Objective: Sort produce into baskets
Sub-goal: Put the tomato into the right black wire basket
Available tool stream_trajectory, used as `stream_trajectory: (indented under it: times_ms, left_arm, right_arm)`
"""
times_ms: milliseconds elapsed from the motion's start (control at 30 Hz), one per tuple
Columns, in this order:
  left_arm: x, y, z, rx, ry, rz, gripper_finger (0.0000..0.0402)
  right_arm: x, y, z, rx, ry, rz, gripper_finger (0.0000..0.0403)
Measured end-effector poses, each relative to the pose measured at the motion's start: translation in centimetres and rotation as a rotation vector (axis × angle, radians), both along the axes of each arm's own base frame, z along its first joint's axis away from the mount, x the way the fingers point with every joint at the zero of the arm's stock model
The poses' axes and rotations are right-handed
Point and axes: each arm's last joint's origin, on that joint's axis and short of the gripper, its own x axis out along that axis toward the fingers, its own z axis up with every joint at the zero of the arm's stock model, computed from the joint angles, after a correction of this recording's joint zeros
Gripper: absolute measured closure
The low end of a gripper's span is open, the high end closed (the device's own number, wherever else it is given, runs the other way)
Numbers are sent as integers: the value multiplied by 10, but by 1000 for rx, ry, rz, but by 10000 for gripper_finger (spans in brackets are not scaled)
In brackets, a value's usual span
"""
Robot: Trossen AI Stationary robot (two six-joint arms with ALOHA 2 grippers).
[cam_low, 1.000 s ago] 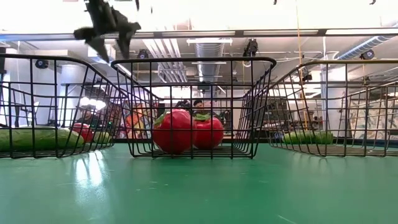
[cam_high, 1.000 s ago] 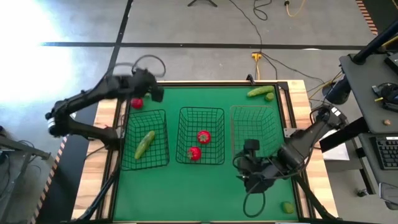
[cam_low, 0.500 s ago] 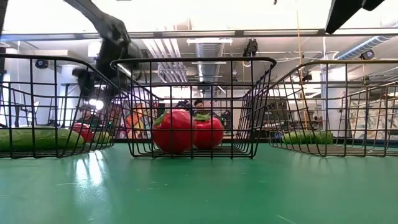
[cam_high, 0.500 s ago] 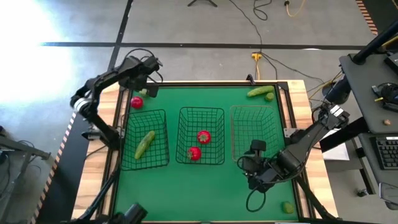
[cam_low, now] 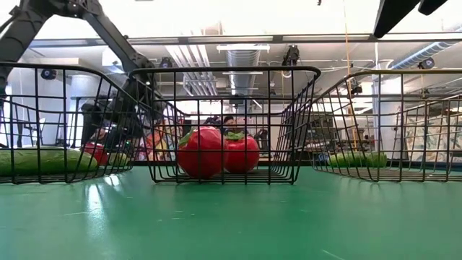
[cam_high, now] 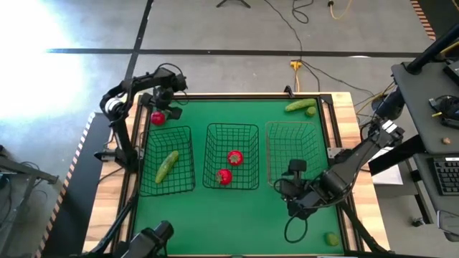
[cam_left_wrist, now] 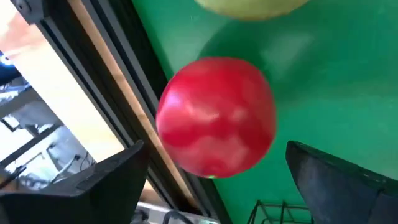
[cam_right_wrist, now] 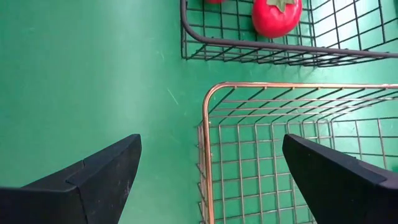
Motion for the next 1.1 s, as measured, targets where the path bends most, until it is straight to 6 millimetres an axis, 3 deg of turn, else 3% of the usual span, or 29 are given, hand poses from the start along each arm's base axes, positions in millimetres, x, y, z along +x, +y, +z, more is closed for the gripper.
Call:
stream_trajectory:
  times_ms: [367,767,933,1100]
  left_arm:
    - [0,4,-15,-29,-38,28,54]
    - [-2,-5,-28,-49,-54,8,81]
    - [1,-7,-19,-13,-92,-21,90]
    - [3,-22,14,41,-138,-98,91]
  right_arm:
    - [-7,-6,9,-9,-8,29,19]
    - [-15,-12,19,16,-30,11,19]
    - [-15,-13,19,7,-26,23,19]
    - [-15,-14,19,-7,-31,27,19]
